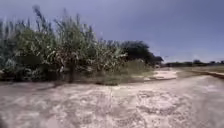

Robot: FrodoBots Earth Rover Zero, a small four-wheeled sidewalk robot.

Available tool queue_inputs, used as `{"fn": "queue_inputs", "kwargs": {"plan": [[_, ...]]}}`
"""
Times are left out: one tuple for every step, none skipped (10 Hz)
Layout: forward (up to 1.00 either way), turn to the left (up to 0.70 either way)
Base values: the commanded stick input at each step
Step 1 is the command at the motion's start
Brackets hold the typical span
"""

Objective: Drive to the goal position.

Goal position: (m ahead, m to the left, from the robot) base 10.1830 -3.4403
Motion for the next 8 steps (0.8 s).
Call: {"fn": "queue_inputs", "kwargs": {"plan": [[0.70,-0.27],[0.70,-0.27],[0.70,-0.27],[0.70,-0.17],[0.70,-0.03],[0.70,0.00],[0.70,0.00],[0.70,0.00]]}}
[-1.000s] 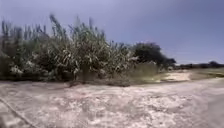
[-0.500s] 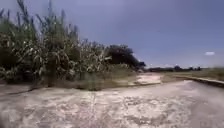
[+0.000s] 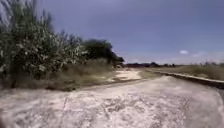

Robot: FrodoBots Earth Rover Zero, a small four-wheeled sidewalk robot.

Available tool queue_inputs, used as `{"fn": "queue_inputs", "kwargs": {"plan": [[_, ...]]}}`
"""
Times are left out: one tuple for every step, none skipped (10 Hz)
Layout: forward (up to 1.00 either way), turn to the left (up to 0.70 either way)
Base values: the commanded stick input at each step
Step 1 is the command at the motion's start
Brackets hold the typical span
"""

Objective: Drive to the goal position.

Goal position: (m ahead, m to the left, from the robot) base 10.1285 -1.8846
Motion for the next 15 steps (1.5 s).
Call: {"fn": "queue_inputs", "kwargs": {"plan": [[0.70,0.00],[0.70,0.00],[0.70,0.00],[0.70,0.00],[0.70,0.00],[0.70,0.00],[0.70,0.00],[0.70,0.00],[0.70,0.00],[0.70,0.00],[0.70,0.00],[0.70,0.00],[0.70,0.00],[0.70,0.00],[0.70,0.00]]}}
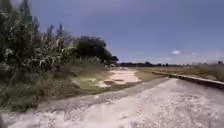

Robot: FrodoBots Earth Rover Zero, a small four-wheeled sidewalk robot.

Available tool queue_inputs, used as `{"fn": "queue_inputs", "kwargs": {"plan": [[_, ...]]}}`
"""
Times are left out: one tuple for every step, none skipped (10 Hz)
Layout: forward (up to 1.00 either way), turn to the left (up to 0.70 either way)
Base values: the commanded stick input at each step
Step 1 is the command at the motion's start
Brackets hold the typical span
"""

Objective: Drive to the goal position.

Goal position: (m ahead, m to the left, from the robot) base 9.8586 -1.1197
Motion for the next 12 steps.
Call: {"fn": "queue_inputs", "kwargs": {"plan": [[0.70,0.00],[0.70,0.00],[0.70,0.00],[0.70,0.00],[0.70,0.00],[0.70,0.00],[0.70,0.00],[0.70,0.00],[0.70,0.00],[0.70,0.00],[0.70,0.00],[0.70,0.00]]}}
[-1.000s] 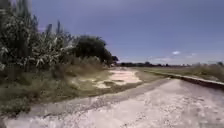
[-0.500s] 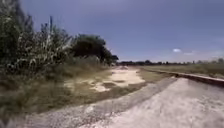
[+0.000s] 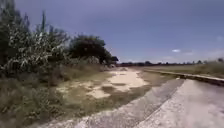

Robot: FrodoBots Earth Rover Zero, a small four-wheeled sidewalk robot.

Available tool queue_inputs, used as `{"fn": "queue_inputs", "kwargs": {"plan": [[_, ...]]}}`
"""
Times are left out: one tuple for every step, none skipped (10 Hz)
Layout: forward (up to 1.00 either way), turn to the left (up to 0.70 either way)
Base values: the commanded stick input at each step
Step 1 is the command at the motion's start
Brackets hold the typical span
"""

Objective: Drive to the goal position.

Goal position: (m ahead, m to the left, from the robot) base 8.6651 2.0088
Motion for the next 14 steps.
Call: {"fn": "queue_inputs", "kwargs": {"plan": [[0.70,0.00],[0.70,0.00],[0.70,0.00],[0.70,0.00],[0.70,0.00],[0.70,0.00],[0.70,0.00],[0.70,-0.01],[0.70,-0.27],[0.70,-0.27],[0.70,-0.16],[0.70,0.00],[0.70,0.00],[0.70,0.00]]}}
